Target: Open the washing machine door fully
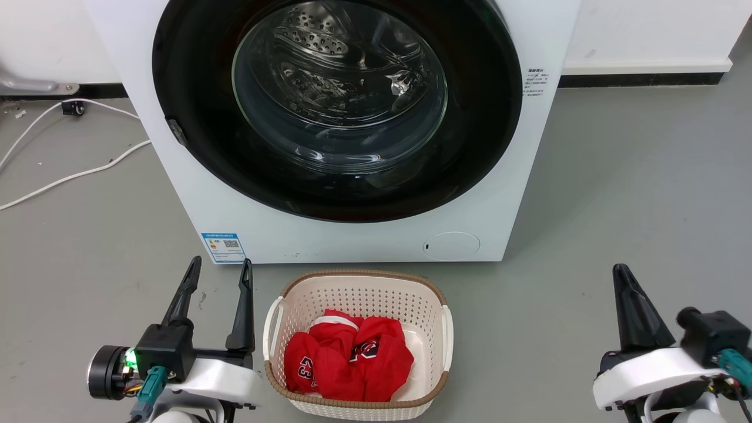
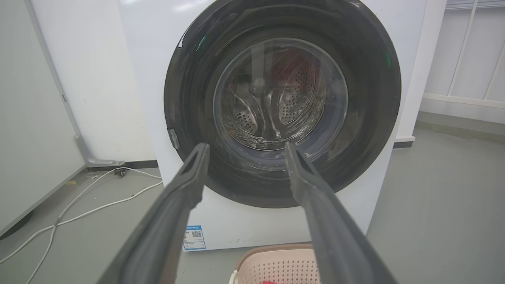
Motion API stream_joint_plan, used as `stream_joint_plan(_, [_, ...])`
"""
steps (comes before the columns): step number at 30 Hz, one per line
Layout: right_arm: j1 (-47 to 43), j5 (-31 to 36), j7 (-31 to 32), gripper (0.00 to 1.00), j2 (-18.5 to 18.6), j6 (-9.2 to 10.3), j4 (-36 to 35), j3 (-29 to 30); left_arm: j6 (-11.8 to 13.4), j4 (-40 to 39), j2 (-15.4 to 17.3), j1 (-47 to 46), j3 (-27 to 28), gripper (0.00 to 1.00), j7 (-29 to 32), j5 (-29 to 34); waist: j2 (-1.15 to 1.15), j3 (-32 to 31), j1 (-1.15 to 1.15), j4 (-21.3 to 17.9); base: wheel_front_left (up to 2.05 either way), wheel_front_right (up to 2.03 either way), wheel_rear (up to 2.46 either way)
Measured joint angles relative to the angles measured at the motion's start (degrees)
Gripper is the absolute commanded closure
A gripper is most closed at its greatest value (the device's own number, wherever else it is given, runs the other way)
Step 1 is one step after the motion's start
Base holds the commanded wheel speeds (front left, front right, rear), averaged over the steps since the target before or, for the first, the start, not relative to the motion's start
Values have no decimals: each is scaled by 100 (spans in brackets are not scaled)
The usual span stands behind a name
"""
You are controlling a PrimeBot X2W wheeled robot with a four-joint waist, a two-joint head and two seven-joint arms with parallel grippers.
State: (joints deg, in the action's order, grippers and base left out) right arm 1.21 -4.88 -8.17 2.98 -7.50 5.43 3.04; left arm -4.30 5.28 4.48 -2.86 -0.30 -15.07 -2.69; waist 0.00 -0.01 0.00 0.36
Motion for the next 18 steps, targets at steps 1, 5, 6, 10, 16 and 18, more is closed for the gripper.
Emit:
stream_joint_plan(1, [1, -177, -44, 100, -1, 0, 12, -1, -1, 2, -3, 1, 7, 0, 0, 0, 0, 0, 0, 0, 0, 0, 0])
stream_joint_plan(5, [31, -2234, -328, 100, -2, 1, 181, 38, -23, 7, -16, 1, 12, 0, 0, 0, 0, -5, 0, 15, 0, 0, 0])
stream_joint_plan(6, [40, -2650, -431, 100, -3, 1, 208, 37, -23, 8, -18, 2, 19, 0, 0, 0, 0, -5, 0, 16, 0, 0, 0])
stream_joint_plan(10, [227, -4648, -630, 100, -8, 1, 308, -10, -23, 5, -30, 4, 55, 0, 0, 0, 0, 12, 0, 2, 0, 0, 0])
stream_joint_plan(16, [637, -6419, -680, 100, -10, 1, 410, 172, -23, -37, -52, -8, 100, 0, 0, 11, 0, 139, 0, -22, 0, 0, 0])
stream_joint_plan(18, [877, -6539, -688, 100, -9, 1, 494, 287, -23, -68, -54, -60, 119, 0, 0, 16, 0, 223, 0, -27, 0, 0, 0])
